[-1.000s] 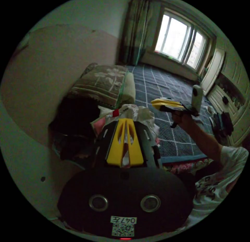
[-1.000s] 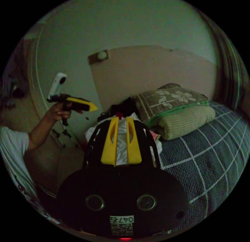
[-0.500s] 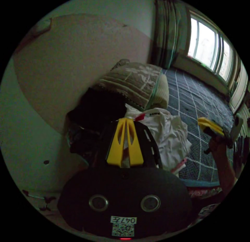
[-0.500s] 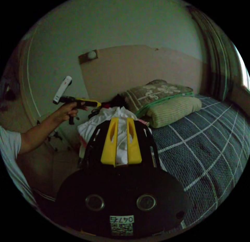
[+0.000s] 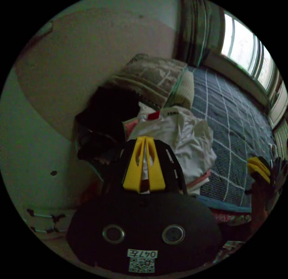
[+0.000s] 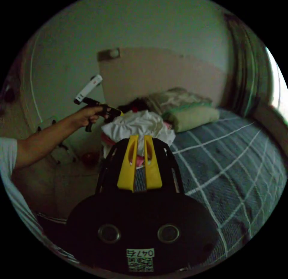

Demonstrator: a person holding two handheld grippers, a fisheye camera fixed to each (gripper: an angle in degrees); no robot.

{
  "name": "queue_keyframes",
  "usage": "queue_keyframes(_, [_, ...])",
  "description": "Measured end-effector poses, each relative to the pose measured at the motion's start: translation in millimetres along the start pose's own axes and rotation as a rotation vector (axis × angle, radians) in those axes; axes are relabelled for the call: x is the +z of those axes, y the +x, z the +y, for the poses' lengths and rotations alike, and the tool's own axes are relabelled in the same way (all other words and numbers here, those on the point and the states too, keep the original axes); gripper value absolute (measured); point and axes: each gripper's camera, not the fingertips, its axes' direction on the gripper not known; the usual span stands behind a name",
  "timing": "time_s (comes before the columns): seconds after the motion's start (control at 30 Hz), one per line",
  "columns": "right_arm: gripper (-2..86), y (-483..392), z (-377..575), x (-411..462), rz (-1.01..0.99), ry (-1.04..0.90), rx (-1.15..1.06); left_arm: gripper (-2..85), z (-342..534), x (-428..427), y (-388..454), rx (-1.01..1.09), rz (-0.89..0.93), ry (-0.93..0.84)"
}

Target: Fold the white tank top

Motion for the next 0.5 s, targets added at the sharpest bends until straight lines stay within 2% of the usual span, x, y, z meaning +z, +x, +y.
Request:
queue_keyframes(0.03, [-0.1, -4.6, 6.4, -24.1, 0.048, 0.043, -0.012, -0.9, 9.0, -26.8, 24.9, 0.015, -0.042, 0.064])
queue_keyframes(0.1, [-0.9, -23.4, 39.9, -113.8, 0.286, 0.108, -0.065, -0.9, 28.7, -65.7, 70.4, 0.063, -0.052, 0.152])
queue_keyframes(0.17, [-1.0, -33.7, 71.3, -172.1, 0.435, 0.073, -0.075, -0.9, 52.6, -97.3, 126.1, 0.164, 0.048, 0.220])
queue_keyframes(0.23, [-0.8, -38.7, 103.3, -226.7, 0.488, 0.011, -0.025, -0.9, 83.9, -123.8, 219.6, 0.368, 0.205, 0.213])
queue_keyframes(0.3, [0.1, -46.2, 142.0, -296.4, 0.560, -0.065, 0.072, -0.9, 108.1, -138.3, 299.9, 0.544, 0.277, 0.190])
queue_keyframes(0.4, [0.7, -66.2, 180.4, -380.2, 0.721, -0.081, 0.116, -0.9, 150.8, -163.6, 435.0, 0.801, 0.366, 0.189])
queue_keyframes(0.5, [0.8, -81.8, 211.7, -460.4, 0.855, -0.053, 0.130, -0.9, 185.9, -187.0, 554.4, 0.976, 0.596, 0.116])
